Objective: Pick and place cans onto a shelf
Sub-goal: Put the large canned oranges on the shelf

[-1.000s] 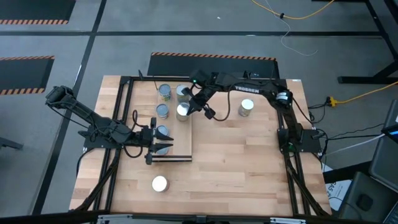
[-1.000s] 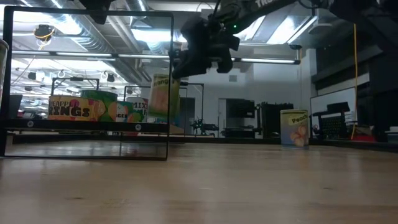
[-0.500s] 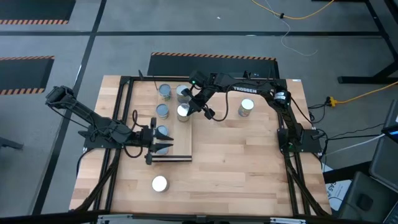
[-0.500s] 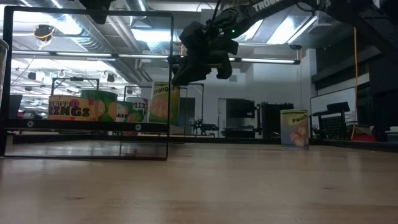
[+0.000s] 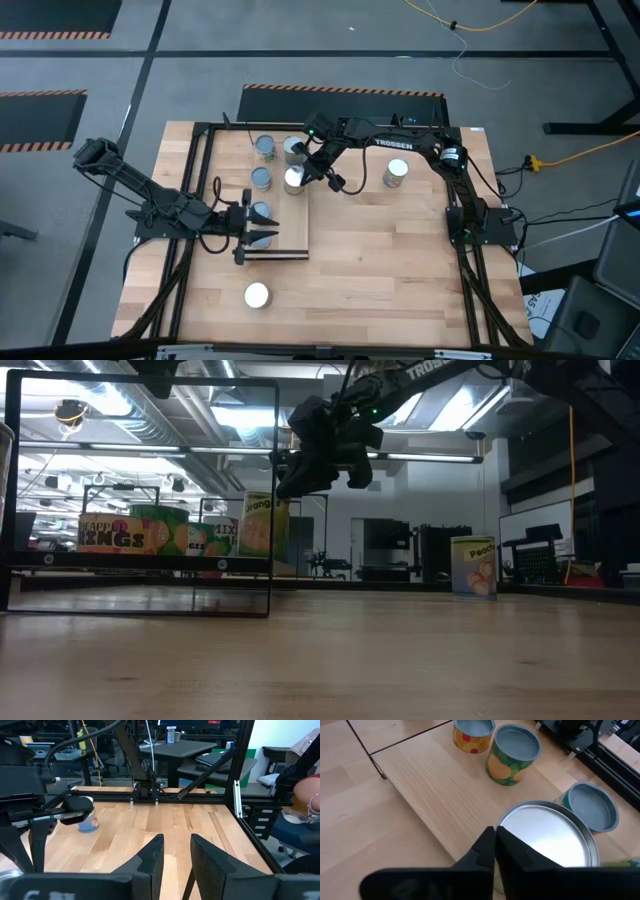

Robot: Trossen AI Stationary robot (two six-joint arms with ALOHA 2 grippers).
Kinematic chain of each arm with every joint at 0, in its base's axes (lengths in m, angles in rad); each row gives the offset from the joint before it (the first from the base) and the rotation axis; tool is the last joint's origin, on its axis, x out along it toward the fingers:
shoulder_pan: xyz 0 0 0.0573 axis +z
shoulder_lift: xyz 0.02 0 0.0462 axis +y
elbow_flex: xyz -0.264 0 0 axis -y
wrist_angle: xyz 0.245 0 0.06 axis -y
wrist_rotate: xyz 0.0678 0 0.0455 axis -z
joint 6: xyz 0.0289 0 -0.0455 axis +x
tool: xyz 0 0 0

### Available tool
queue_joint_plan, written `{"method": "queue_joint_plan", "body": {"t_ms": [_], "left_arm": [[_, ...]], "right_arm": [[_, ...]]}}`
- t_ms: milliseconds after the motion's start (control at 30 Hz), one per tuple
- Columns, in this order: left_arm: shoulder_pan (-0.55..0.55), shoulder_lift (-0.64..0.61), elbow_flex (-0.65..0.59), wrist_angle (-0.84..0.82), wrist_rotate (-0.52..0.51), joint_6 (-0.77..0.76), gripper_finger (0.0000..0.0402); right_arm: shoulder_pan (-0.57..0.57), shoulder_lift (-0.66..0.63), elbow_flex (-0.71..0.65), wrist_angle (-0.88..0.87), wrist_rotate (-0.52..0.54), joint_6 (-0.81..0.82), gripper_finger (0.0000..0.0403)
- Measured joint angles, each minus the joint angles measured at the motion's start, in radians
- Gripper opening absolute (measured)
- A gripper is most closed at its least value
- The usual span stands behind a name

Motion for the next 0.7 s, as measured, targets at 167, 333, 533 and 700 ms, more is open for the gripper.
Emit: {"method": "queue_joint_plan", "body": {"t_ms": [167,333,533,700], "left_arm": [[0.0,0.0,0.0,0.0,0.0,0.0,0.0089],[0.0,0.0,0.0,0.0,0.0,0.0,0.0089],[0.0,0.0,0.0,0.0,0.0,0.0,0.0089],[0.0,0.0,0.0,0.0,0.0,0.0,0.0089]], "right_arm": [[0.0,0.0,0.0,0.0,0.001,0.0,0.0027],[0.0,0.0,0.0,0.006,0.002,0.0,0.0026],[0.0,0.0,0.0,0.017,0.004,0.0,0.0035],[0.0,0.0,0.0,0.029,0.004,0.0,0.0054]]}}
